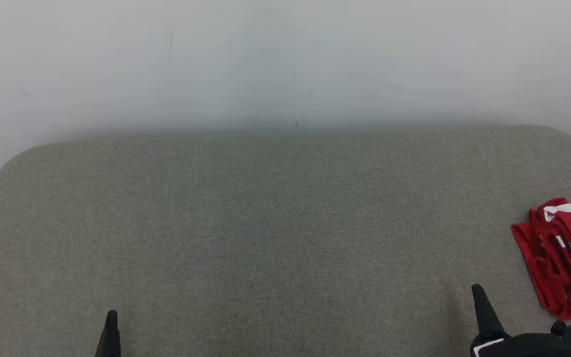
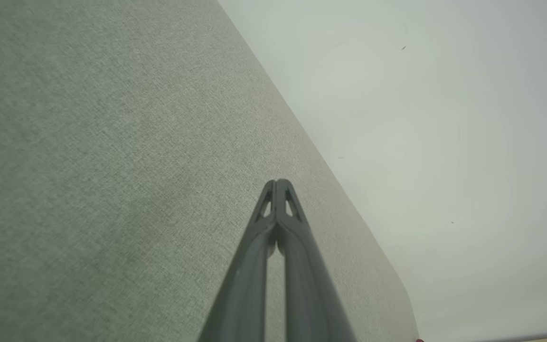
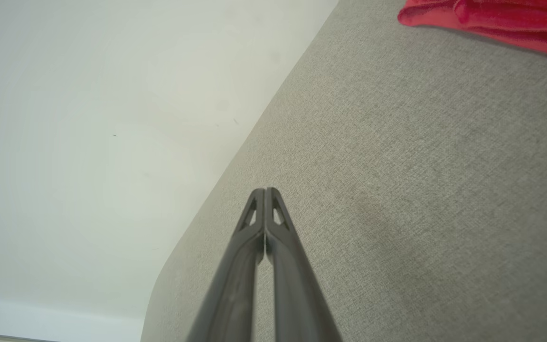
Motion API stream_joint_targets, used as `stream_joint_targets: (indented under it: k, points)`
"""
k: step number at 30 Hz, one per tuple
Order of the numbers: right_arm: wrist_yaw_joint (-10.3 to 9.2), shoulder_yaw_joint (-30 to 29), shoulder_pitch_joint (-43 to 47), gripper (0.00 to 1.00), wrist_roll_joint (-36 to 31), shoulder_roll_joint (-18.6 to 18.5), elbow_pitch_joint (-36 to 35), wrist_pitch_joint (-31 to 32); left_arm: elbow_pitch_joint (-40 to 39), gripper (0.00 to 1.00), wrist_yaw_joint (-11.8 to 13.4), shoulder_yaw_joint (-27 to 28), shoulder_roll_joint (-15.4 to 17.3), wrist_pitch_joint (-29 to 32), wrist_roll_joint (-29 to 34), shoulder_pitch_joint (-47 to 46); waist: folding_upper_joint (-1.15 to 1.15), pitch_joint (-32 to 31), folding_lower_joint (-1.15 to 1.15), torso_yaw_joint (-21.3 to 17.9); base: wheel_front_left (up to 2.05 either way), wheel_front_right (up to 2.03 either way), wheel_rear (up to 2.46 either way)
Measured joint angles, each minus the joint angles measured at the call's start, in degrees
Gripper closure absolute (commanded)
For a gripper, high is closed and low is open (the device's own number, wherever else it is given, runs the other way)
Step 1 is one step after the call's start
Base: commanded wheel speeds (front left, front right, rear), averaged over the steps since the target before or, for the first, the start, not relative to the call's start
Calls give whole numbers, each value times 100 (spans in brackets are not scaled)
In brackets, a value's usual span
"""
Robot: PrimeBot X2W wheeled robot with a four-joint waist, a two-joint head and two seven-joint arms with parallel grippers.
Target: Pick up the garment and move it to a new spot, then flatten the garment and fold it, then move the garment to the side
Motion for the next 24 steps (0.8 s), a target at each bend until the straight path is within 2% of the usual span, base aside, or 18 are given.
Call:
stream_joint_targets:
  k: [24]
  points:
    - [0,-163,-196,100,1327,25,-90,248,-59,100,1,83,-11,341,-1248,-217,0,47,0,19,0,0,0]
